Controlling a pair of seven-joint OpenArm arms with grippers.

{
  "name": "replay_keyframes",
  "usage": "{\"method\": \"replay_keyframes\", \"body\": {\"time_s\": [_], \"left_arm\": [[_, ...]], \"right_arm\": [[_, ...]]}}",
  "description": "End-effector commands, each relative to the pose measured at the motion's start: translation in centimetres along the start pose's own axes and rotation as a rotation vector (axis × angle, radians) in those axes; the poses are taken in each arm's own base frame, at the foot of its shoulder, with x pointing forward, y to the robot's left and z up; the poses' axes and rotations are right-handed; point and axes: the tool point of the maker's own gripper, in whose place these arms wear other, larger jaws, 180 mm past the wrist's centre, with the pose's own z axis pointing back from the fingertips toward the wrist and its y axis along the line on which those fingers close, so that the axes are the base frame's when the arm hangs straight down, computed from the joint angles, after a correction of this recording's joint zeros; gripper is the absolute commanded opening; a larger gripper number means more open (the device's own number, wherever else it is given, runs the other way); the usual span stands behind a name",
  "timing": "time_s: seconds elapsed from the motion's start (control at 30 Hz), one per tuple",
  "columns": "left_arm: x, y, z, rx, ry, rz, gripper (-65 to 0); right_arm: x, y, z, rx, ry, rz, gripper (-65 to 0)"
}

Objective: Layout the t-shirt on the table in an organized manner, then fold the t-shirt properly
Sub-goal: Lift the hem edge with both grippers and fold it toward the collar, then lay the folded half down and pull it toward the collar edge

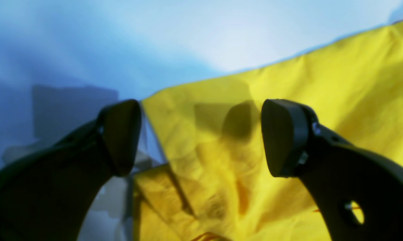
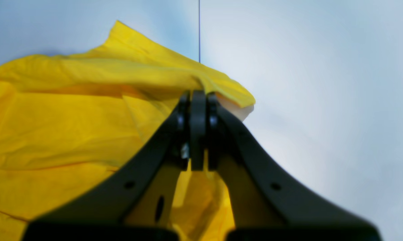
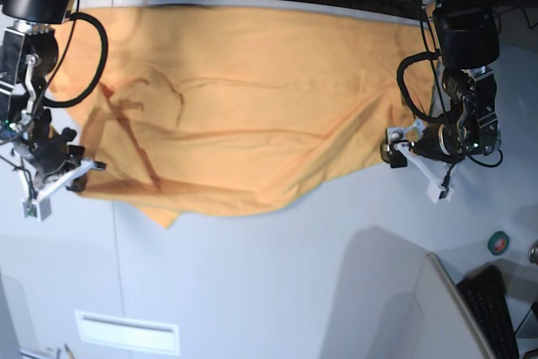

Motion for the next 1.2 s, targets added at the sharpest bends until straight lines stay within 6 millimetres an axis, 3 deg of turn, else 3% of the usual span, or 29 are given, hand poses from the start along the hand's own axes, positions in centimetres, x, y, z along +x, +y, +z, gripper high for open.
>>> {"method": "replay_keyframes", "body": {"time_s": [0.0, 0.17, 0.43, 0.6, 0.93, 1.17], "left_arm": [[1.4, 0.1, 0.4, -0.003, -0.031, -0.011, -12.7], [0.2, 0.3, -0.1, -0.006, -0.001, 0.015, -15.1], [-0.6, 0.6, -1.5, -0.02, 0.006, 0.069, -48.4], [1.2, 0.6, -1.2, -0.019, -0.021, 0.063, -65.0], [6.1, 0.3, 0.3, -0.01, -0.123, 0.014, -65.0], [10.0, -0.2, 1.6, -0.007, -0.2, -0.018, -65.0]], "right_arm": [[2.2, 0.0, 0.3, 0.003, -0.063, 0.013, -65.0], [2.1, -0.1, 0.4, 0.002, -0.062, 0.012, -65.0], [2.1, -0.1, 0.3, 0.003, -0.061, 0.013, -65.0], [2.1, -0.1, 0.3, 0.003, -0.061, 0.013, -65.0], [3.1, 0.1, 0.3, 0.006, -0.08, 0.013, -65.0], [3.9, -0.2, -1.3, 0.011, -0.065, -0.014, -65.0]]}}
